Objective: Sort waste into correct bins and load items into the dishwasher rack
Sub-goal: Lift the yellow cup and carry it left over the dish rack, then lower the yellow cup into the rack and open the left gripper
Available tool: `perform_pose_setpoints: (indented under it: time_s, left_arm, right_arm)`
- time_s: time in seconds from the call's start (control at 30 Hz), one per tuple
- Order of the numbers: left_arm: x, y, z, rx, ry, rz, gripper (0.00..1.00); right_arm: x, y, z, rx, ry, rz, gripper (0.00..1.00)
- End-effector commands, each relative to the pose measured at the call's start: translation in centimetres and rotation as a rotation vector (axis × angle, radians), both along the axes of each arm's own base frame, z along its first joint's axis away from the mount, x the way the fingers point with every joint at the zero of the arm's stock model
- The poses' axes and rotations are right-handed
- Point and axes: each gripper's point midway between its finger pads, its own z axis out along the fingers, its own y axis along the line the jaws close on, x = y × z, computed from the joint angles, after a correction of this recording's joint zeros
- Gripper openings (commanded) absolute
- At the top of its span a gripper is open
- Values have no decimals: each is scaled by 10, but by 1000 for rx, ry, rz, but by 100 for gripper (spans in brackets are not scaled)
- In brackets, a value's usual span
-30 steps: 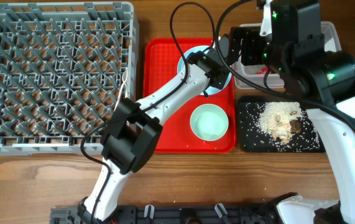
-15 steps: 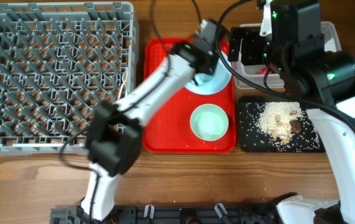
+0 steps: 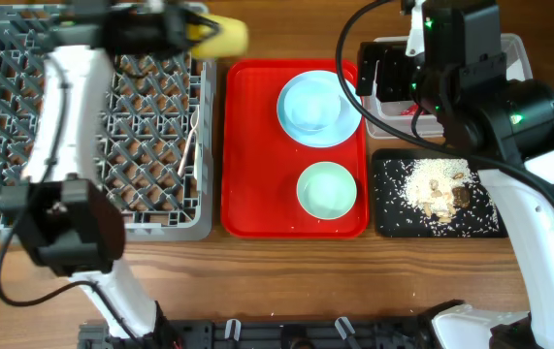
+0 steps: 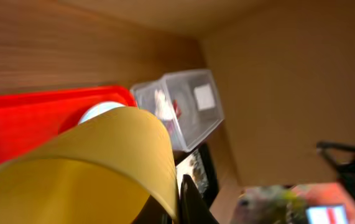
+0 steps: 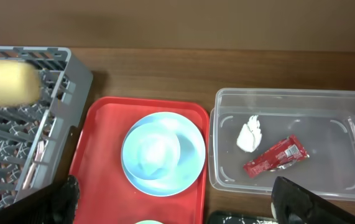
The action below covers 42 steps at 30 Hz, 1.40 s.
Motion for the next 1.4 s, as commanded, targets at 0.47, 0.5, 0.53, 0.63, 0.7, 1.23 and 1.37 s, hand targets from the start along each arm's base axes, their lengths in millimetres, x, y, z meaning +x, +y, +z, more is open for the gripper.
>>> perform_pose_setpoints:
  time_s: [0.47, 0.5, 0.53, 0.63, 0.7, 1.23, 1.37]
  left_arm:
    - [33, 94, -94, -333, 172, 25, 5]
    - [35, 97, -101, -335, 178, 29, 6]
    - [36, 99, -107, -338, 187, 34, 6]
    - [40, 107, -131, -317, 224, 68, 9]
    - [42, 112, -142, -288, 245, 97, 11]
    - [23, 154, -186, -38, 473, 305, 41]
    - [16, 175, -166, 127, 456, 392, 58]
  right_arm:
    - [3, 1, -5, -7, 11, 7, 100]
    - [3, 1, -5, -7, 11, 7, 100]
    - [3, 1, -5, -6, 11, 7, 100]
    - [3, 1, -5, -7, 11, 7, 100]
    - [3, 1, -5, -7, 11, 6, 100]
    - [3, 1, -5, -7, 11, 7, 100]
    - [3, 1, -5, -7, 11, 6, 100]
